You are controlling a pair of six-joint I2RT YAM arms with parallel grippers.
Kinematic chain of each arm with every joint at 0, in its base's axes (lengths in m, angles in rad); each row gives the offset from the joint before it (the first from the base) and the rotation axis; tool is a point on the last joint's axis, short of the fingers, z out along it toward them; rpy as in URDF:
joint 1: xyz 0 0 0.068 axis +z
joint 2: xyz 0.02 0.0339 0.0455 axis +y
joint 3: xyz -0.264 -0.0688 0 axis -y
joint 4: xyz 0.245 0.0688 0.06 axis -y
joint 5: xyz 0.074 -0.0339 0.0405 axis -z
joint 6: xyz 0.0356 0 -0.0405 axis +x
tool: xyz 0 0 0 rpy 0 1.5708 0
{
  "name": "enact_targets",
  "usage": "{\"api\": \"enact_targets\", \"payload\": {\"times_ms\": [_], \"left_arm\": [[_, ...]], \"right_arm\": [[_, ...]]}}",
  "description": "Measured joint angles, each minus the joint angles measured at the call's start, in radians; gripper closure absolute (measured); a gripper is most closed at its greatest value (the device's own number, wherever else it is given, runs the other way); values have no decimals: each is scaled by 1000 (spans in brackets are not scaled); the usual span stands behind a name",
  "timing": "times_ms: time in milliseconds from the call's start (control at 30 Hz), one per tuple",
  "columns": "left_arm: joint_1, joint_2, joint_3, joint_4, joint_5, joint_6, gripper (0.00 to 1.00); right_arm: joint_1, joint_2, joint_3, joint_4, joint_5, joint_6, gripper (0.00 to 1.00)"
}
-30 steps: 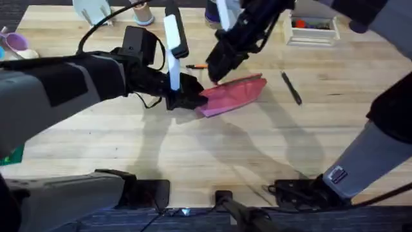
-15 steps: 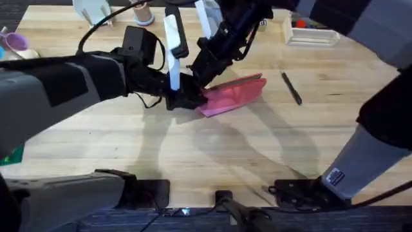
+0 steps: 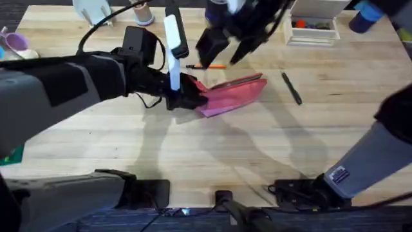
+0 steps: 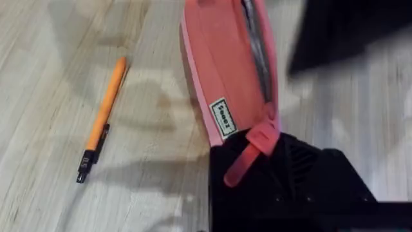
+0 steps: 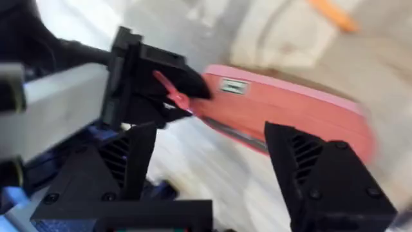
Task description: Unzip the bag, pick up the pens from the table one at a time and place them inside, then zip the bag closed.
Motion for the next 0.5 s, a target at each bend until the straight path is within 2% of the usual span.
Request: {"api": "enact_targets", "payload": {"times_ms": [167,300,433,467,500], "left_arm": [[0,0,0,0,0,0,940],[0,0,0,0,0,0,923],[0,0,0,0,0,1,916],[0,0,0,0,1,1,865],[0,0,0,1,2,4,722]], "right_arm": [[-17,-86,70,-11,123,-53,6],[-17,-143,82,-13,160,-98,6],[-17,-147,86,-21,174,-118,6],[-17,-145,86,-29,175,-120,6],[-17,-145,86,-36,178,-123,6]]}}
